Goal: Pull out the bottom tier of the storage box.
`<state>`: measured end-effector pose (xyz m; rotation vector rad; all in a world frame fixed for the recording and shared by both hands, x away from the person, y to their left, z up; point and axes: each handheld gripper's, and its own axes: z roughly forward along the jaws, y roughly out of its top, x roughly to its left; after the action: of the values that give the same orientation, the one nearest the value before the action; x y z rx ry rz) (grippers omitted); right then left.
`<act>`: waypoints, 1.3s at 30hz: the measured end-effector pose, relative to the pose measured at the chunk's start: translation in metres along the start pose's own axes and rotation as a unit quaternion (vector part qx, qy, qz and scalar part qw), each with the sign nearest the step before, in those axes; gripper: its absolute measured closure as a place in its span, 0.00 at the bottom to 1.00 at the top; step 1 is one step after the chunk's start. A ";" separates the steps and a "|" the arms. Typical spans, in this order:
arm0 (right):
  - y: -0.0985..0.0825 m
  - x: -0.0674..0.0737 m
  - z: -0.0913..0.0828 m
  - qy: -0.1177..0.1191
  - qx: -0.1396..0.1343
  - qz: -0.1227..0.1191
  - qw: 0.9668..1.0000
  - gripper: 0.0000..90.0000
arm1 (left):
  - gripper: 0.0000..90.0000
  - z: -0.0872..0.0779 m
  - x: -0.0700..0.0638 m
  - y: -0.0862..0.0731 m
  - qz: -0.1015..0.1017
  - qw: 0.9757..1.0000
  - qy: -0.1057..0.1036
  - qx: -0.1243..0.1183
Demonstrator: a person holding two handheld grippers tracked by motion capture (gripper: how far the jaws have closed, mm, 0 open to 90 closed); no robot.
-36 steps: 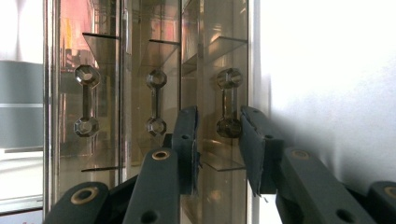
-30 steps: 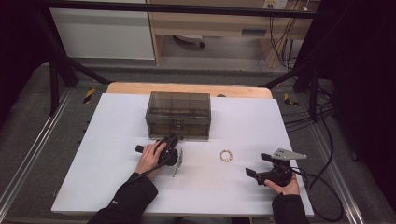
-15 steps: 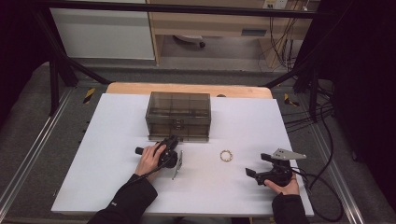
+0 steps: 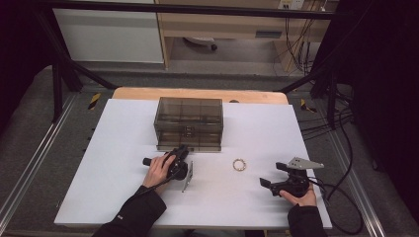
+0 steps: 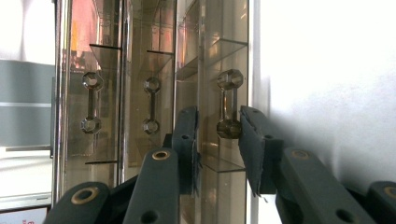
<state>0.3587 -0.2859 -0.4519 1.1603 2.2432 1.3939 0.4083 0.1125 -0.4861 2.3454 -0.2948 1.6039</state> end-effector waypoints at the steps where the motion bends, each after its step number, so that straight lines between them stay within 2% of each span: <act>1: 0.000 0.000 0.000 0.000 0.000 0.000 1.000 0.01 | 0.76 0.000 0.000 0.000 -0.001 1.000 0.000 -0.001; 39: 0.000 0.000 -0.001 -0.001 -0.002 0.002 1.000 0.01 | 0.76 -0.016 -0.006 0.002 -0.004 1.000 -0.004 -0.010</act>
<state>0.3581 -0.2863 -0.4512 1.1643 2.2376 1.3957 0.3913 0.1162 -0.4856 2.3345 -0.3025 1.5821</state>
